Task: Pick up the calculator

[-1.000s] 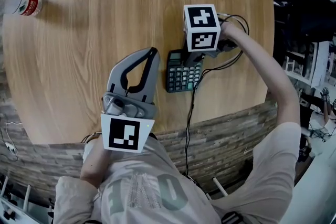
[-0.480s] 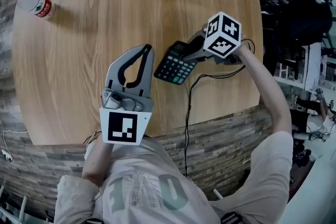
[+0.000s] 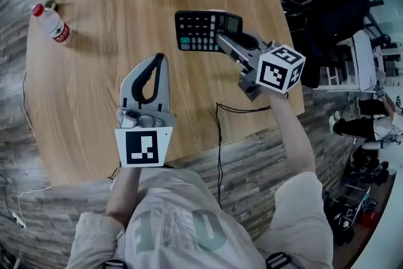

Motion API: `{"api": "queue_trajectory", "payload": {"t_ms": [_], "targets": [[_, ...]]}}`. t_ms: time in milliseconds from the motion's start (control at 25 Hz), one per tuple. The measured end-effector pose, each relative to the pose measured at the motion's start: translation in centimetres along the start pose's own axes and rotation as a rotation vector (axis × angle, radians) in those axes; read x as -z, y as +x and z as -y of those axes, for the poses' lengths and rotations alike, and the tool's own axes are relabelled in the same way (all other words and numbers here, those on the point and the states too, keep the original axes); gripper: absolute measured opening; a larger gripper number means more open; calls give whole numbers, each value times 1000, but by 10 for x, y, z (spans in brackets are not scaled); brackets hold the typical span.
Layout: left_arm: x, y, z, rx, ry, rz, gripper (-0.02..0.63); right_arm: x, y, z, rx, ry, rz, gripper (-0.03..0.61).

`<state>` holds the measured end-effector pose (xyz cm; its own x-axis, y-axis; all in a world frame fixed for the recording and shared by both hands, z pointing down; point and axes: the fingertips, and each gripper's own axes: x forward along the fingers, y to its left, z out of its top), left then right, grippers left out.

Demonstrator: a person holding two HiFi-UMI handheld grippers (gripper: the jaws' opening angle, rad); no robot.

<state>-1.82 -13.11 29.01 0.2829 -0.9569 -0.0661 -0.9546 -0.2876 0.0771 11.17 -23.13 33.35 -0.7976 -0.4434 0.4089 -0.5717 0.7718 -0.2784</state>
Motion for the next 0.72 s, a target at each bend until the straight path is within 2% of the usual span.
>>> {"api": "queue_trajectory", "payload": {"t_ms": [200,440,560,720], "targets": [[-39,-21,2,-9,26,72,9,-28,-54,-68,150,55,280,117],[-98,-55,29,108,72,184,9,-32,-131,-136,322,112,612,117],[-118,-76,51,182,67,216,9,-25,-172,-160,435,114,709,117],[-123,-93,70,246,91,226,9,-5,-202,-191,537,80,753,117]]}}
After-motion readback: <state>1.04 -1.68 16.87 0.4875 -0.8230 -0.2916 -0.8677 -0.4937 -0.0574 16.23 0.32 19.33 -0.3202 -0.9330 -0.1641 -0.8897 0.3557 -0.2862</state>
